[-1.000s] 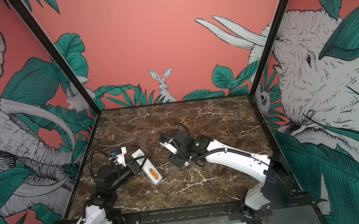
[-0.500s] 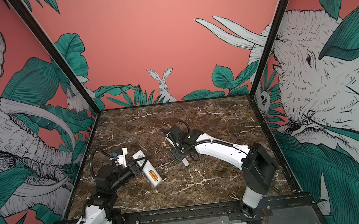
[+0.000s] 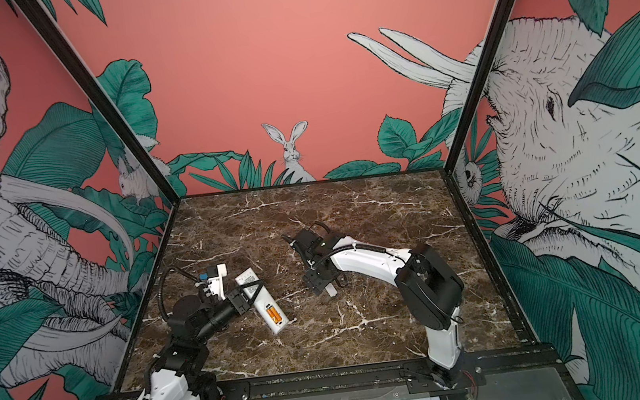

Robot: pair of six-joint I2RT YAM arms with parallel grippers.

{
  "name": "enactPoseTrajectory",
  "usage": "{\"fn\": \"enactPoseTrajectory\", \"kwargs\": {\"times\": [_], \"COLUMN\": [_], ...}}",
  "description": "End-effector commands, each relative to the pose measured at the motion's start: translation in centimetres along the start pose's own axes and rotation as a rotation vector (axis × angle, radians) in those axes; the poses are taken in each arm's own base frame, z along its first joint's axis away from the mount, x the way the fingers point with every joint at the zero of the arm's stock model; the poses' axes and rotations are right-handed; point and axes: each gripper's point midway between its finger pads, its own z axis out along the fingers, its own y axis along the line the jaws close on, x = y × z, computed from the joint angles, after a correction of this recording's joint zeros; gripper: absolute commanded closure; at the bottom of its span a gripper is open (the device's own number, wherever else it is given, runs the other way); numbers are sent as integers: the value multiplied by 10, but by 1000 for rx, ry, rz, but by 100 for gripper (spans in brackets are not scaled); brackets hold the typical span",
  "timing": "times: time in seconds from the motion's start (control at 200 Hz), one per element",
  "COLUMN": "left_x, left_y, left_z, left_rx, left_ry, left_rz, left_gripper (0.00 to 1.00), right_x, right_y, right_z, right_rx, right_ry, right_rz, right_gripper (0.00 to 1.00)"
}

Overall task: Load the batteries into the remote control
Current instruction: 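Move the right gripper away from the remote toward the white cover, then lower the right gripper onto the white battery cover and close on it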

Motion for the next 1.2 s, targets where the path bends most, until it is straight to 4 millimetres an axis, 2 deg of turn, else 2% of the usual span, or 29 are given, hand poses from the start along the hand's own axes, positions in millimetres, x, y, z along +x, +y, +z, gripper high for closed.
{"fn": "enactPoseTrajectory", "kwargs": {"times": [0.0, 0.3, 0.52, 1.195], "left_x": [-5, -4, -4, -2], "left_y": [-10, -9, -9, -7], "left_z": [-1, -1, -1, -1], "left_rx": [32, 29, 30, 24], "left_ry": [-13, -10, -11, -8], "left_rz": [33, 29, 30, 27], "left_gripper": [100, 100, 100, 100], "right_x": [-2, 2, 5, 12], "right_y": [0, -3, -7, -7], "right_z": [8, 27, 39, 56], "right_rx": [-18, -36, -42, -60], "right_ry": [12, 44, 60, 89], "right_rz": [23, 44, 64, 79], "right_gripper": [24, 35, 38, 52]}}
